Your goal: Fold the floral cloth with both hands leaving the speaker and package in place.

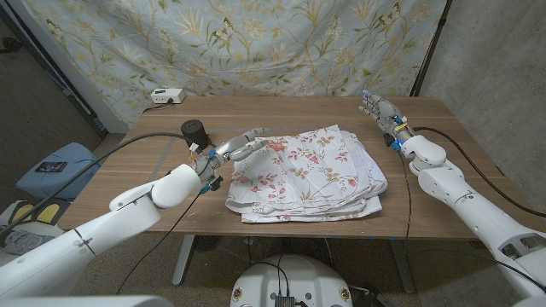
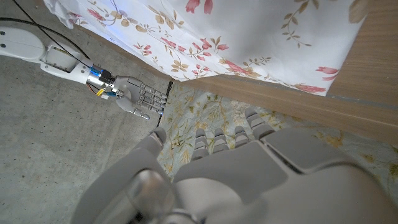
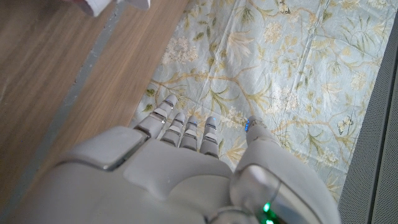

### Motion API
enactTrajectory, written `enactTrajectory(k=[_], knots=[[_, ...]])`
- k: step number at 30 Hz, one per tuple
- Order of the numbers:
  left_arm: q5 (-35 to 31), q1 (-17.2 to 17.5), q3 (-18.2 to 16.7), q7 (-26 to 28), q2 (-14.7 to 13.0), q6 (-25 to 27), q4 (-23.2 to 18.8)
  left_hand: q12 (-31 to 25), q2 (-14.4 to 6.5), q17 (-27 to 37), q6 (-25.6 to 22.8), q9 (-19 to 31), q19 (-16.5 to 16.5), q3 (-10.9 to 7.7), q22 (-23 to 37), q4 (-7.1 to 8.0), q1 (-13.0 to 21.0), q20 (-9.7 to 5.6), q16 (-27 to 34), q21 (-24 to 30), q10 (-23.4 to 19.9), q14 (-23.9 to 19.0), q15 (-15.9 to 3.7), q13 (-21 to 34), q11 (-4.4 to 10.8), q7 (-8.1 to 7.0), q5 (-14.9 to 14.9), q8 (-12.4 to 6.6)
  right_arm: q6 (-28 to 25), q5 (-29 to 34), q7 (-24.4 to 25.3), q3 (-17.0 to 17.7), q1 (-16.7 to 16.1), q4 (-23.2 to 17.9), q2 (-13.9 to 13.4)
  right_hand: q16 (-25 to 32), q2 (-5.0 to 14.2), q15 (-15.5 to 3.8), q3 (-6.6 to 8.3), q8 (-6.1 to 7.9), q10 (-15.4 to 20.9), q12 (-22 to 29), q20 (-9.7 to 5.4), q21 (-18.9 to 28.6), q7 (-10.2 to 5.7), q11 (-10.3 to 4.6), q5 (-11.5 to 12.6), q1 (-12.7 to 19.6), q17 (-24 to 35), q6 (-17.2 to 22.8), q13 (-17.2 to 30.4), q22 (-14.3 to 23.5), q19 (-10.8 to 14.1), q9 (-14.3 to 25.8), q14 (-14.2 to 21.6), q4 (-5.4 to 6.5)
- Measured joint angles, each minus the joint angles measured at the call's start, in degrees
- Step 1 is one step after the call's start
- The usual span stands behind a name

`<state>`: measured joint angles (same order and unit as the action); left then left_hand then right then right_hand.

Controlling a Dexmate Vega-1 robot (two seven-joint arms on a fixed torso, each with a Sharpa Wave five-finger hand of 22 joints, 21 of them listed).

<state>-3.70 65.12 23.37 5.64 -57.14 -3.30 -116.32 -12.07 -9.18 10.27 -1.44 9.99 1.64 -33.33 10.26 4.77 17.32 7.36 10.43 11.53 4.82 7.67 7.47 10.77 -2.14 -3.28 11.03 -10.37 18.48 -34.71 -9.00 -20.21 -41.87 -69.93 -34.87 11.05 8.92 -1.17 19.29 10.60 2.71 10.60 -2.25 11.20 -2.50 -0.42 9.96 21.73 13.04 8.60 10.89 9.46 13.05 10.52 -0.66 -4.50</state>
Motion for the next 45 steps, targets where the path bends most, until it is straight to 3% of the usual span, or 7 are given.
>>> enactTrajectory(k=[12,24,34,45], knots=[[-2.8,5.5,-2.6,1.3,-2.9,1.8,-4.2,0.0,-0.4,0.0,0.3,0.0,0.2,0.16,0.0,0.64,-0.9,0.22,0.0,0.0,0.0,0.0,0.00,0.0,0.00,-0.31,0.0,0.00,0.4,0.7,-0.8,-0.4,1.9,1.6,0.1,0.0,0.20,0.27,-0.16,0.00,-0.3,0.0,-0.10,0.0,0.03,-0.31,0.0,-0.2,0.0,0.0,0.0,0.0,-0.5,0.0,-0.3,-0.16],[-3.8,11.5,-6.0,2.0,-6.4,3.1,-7.2,0.0,-1.1,0.3,0.3,0.0,0.2,0.13,0.0,2.05,-2.2,0.22,0.0,0.0,-0.3,0.0,0.00,0.0,0.31,-0.31,0.0,0.00,-1.2,1.2,0.1,-0.5,1.4,-0.2,-1.0,0.0,0.02,0.27,-0.16,0.00,-0.6,0.0,-0.10,0.0,0.27,-0.01,0.0,-0.5,-0.3,-0.3,0.0,0.0,-0.5,0.0,-0.3,-0.16],[-6.3,13.8,-7.0,1.1,-8.7,5.0,-8.4,0.2,-1.8,0.5,0.5,0.3,0.2,0.21,0.0,4.36,-4.1,0.22,0.0,0.0,0.4,0.0,0.00,0.0,1.03,-0.54,0.0,-0.01,-2.5,2.2,1.5,-0.6,0.0,-3.0,-2.5,0.0,0.02,0.26,-0.16,0.00,0.4,0.7,-0.10,-0.2,0.59,0.59,0.0,-0.5,-0.5,0.1,0.0,0.0,-0.5,0.0,-0.3,-0.16],[-7.8,14.6,-6.8,-0.9,-10.4,6.5,-8.7,0.2,-1.8,0.5,1.0,0.3,0.2,0.16,0.0,5.38,-5.3,0.20,0.0,0.0,0.6,0.0,0.00,0.0,0.81,-1.02,0.0,-0.02,-4.3,3.6,3.0,-0.8,-0.8,-5.4,-4.0,0.0,0.02,0.26,-0.41,0.00,0.2,0.7,-0.10,-0.2,0.58,0.39,0.0,-0.5,-0.5,0.1,0.2,0.0,-0.5,0.0,-0.3,-0.40]])
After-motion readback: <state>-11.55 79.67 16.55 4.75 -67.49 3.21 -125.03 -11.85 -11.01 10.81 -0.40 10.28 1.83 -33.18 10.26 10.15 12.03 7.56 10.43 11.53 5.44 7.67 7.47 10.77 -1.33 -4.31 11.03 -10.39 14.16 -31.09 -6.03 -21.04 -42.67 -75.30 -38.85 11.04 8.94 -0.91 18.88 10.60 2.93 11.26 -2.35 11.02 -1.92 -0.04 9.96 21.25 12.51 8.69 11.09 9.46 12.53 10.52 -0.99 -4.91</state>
